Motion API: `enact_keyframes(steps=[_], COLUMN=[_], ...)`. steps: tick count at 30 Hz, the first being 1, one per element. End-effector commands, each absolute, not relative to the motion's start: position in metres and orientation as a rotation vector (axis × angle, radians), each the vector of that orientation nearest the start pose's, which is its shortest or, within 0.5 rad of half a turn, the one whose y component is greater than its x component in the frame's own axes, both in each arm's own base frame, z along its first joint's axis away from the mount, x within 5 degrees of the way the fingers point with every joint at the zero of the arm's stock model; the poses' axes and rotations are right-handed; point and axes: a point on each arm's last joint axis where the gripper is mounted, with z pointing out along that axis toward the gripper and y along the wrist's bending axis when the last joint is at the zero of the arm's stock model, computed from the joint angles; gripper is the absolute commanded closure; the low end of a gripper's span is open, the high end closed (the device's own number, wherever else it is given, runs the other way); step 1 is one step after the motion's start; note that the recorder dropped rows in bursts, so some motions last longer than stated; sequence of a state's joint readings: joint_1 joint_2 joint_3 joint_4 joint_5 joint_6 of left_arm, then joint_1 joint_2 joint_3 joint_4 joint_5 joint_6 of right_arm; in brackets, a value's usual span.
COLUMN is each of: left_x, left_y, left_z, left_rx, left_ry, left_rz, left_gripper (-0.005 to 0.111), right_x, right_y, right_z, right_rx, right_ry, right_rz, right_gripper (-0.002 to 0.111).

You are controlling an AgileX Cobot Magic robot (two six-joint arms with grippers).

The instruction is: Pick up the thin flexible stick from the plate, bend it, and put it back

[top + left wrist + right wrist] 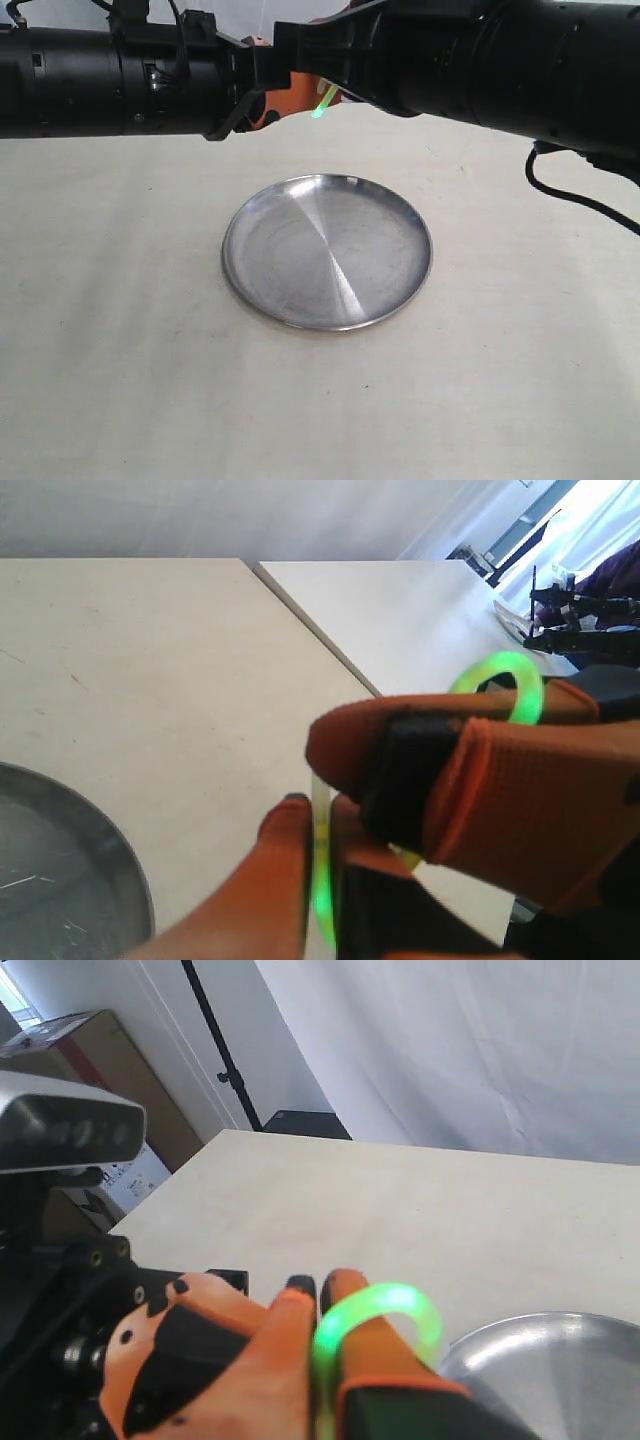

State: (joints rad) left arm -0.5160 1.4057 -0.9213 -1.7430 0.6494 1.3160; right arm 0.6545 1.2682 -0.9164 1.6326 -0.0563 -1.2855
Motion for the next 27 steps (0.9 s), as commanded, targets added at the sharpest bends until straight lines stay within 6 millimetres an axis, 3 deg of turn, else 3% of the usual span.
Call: enact_keyframes(steps=[1,13,19,23,27], left_x=[0.2232,0.2214,0.2214,0.2247,0.2252], left_y=[-0.202,-0.2027,-0.2027,-0.2013,-0.2009], left_z=[0.3202,0.3209,0.3209,0.3187,0.3174], left_rx=[0.621,0.65,0.651,0.635,0.646], left_ry=[1.852,1.835,1.834,1.851,1.858], left_rz=[-1.347,-1.357,-1.355,-1.302,-1.28], left_gripper=[0.107,0.107,0.107,0.107,0.107], right_x=[0.2412,0.2416,0.2432,0.2431,0.2424], right_y=[0.1614,0.1605,0.1569,0.1554,0.157], right_z=[0.3303,0.3303,0.33,0.3278,0.3274], right_rx=[-0.201,-0.227,-0.183,-0.074,-0.072], right_ry=[1.877,1.87,1.874,1.914,1.917], right_rz=[0.501,0.466,0.435,0.488,0.516], right_gripper=[0.109,0.109,0.109,0.109,0.109])
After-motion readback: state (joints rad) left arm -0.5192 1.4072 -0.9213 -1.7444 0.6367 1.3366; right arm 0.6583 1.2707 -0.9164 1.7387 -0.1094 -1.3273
